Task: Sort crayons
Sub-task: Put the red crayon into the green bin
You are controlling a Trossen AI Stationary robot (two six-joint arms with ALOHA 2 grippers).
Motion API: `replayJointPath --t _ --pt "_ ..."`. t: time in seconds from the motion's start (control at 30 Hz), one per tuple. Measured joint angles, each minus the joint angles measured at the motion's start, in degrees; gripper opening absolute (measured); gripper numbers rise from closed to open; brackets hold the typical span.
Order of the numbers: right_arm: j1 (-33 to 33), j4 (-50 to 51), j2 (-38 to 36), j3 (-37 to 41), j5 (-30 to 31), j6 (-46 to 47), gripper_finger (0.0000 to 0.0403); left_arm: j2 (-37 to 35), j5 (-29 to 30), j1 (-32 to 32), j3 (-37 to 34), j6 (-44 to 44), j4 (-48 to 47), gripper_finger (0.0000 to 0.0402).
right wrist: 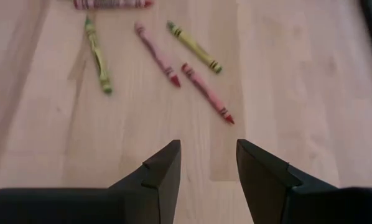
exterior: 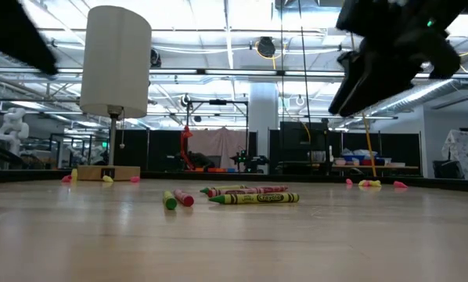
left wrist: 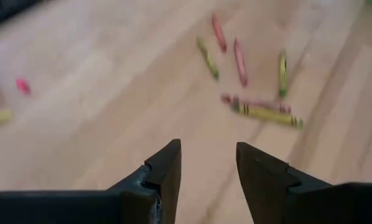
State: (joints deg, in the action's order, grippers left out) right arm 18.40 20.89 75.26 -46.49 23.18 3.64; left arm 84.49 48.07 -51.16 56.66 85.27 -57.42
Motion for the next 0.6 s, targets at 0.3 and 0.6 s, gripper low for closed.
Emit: replayJointPath --t 0.3,0.6 --pt "-10.0 -20.1 0.0 10.1 -17.4 -10.1 0.0139 0.0 7.3 6.3 0.0 -24.3 18.4 0.0152" --pt "-16.8 -29.0 2.9 10.5 -26.1 -18.1 0.0153 3.1 10.1 9.0 -0.1 -40.8 31.1 0.0152"
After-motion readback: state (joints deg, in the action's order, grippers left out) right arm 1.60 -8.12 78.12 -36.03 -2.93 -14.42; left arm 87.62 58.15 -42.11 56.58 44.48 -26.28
